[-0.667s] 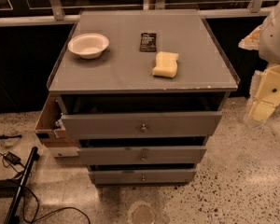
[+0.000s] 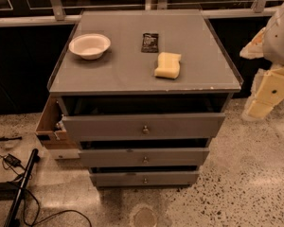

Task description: Open middle drawer

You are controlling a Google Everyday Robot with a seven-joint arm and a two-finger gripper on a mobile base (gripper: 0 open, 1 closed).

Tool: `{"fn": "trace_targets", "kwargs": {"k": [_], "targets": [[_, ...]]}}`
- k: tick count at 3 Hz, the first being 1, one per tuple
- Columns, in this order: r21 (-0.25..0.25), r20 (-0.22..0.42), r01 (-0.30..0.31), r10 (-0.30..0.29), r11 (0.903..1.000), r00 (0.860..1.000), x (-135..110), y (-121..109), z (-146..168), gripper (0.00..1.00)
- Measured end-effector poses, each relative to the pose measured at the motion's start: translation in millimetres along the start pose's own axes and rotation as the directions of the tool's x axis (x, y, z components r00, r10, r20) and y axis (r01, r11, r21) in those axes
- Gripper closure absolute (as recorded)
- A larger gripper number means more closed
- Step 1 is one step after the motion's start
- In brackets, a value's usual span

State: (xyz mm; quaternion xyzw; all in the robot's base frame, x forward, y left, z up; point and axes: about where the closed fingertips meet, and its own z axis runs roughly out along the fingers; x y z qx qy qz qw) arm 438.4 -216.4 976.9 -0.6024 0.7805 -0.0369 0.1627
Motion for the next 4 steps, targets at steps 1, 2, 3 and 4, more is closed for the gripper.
{"fn": "trace_targets", "kwargs": {"k": [1, 2, 3, 4], "targets": [[0.0, 0.035, -0.031, 0.031, 0.9995, 0.999, 7.2, 3.7, 22.6, 0.42], [-0.034, 0.101, -0.064, 0.067, 0.9974, 0.993, 13.7, 15.1, 74.4, 0.65], [-0.104, 0.169, -0.121, 0.137, 0.9872, 0.976, 27.8, 27.9, 138.7, 0.89], [-0.117, 0.18, -0.131, 0.151, 0.9844, 0.972, 29.1, 28.1, 151.7, 1.0]]}}
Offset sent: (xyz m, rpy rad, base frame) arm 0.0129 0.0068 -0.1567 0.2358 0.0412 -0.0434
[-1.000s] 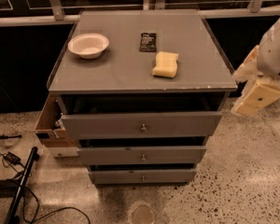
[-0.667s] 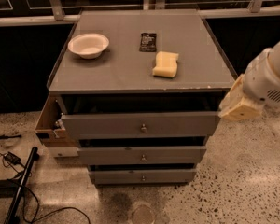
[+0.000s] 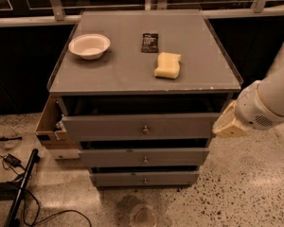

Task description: Open middle drawer

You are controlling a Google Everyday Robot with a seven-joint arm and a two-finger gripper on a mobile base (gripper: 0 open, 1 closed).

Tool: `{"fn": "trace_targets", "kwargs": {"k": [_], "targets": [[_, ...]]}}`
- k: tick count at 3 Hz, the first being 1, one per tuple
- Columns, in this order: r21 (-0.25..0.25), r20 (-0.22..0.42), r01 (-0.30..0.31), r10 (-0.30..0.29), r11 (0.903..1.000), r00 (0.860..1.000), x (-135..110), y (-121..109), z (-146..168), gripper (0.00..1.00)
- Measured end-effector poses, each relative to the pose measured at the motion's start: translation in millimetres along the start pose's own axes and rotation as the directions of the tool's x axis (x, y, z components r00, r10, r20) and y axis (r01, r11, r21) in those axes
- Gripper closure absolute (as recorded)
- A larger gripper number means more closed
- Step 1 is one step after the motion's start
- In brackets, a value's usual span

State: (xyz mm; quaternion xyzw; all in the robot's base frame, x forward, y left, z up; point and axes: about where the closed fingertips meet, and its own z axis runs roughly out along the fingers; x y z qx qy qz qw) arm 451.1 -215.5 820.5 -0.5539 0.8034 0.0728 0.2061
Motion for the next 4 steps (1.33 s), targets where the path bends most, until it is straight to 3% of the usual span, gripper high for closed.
{"fn": "trace_targets", "kwargs": {"k": [1, 2, 3, 4], "targets": [[0.0, 0.0, 0.0, 0.0, 1.0, 1.0, 0.0, 0.1, -0.1, 1.0], [0.018, -0.006, 0.019, -0.019, 0.9997, 1.0, 15.5, 0.2, 18.6, 1.0], [0.041, 0.017, 0.04, -0.041, 0.9984, 0.999, 43.0, 10.4, 63.2, 1.0], [0.08, 0.093, 0.034, -0.041, 0.9962, 0.995, 66.7, 7.9, 134.8, 1.0]]}}
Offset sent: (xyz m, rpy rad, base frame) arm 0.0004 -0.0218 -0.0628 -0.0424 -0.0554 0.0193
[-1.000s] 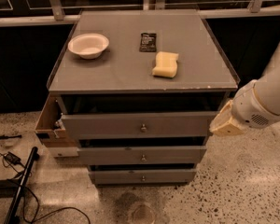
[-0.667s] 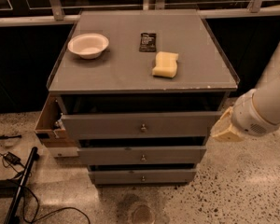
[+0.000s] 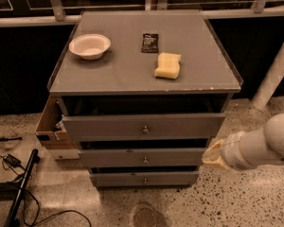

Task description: Open middle drawer

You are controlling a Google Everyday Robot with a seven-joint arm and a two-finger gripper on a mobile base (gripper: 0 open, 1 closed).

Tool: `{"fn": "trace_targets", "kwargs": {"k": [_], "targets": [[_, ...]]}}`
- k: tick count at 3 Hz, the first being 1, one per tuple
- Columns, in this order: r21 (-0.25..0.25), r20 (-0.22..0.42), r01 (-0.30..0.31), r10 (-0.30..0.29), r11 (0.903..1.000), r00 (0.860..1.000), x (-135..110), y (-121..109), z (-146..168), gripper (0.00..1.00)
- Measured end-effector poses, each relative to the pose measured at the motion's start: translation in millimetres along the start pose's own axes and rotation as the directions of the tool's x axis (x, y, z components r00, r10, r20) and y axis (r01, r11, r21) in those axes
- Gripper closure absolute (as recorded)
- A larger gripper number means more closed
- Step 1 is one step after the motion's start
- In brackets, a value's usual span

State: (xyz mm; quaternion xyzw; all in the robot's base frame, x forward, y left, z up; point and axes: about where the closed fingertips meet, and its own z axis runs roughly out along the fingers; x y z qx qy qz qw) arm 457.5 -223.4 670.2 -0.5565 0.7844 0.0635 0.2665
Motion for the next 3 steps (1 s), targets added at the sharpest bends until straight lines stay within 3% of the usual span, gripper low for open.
{"fn": "trace_targets", "kwargs": {"k": [1, 3], "targets": [[-0.021, 0.053, -0.028, 0.029, 0.9994, 0.998, 13.8, 1.5, 59.2, 1.0], [-0.02, 0.045, -0.042, 0.043, 0.9989, 0.998, 28.2, 6.4, 75.3, 1.0]]}}
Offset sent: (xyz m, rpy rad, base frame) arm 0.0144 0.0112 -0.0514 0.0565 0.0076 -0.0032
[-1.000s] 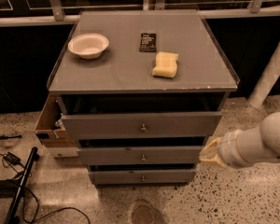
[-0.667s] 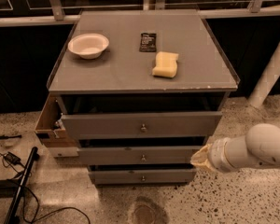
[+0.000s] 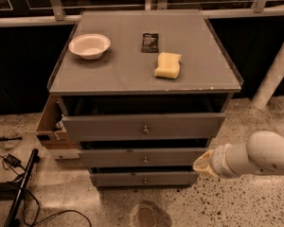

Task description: Open middle drawer

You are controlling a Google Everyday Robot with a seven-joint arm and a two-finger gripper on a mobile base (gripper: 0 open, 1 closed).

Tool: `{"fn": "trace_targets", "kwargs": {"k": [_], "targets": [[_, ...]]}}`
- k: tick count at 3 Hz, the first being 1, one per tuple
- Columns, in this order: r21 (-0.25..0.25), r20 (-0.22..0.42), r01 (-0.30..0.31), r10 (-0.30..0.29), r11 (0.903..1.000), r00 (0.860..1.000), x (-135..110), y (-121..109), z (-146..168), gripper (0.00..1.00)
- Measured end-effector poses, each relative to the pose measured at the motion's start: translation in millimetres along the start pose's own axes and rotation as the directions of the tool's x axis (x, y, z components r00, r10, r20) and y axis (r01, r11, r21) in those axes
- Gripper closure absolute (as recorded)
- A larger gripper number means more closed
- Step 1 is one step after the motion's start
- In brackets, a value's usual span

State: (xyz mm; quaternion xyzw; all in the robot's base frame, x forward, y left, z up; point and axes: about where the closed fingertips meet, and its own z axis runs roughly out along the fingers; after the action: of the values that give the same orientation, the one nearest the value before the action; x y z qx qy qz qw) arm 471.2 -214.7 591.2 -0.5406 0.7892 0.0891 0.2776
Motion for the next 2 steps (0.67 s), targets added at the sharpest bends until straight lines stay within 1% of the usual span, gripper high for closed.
{"fn": "trace_targets", "kwargs": {"k": [1, 2], "targets": [[0.008, 0.019, 0.0, -0.001, 1.0, 1.0, 10.3, 9.5, 24.6, 1.0], [0.023, 0.041, 0.031, -0.032, 0.9993, 0.999, 12.9, 14.4, 59.3, 0.83]]}}
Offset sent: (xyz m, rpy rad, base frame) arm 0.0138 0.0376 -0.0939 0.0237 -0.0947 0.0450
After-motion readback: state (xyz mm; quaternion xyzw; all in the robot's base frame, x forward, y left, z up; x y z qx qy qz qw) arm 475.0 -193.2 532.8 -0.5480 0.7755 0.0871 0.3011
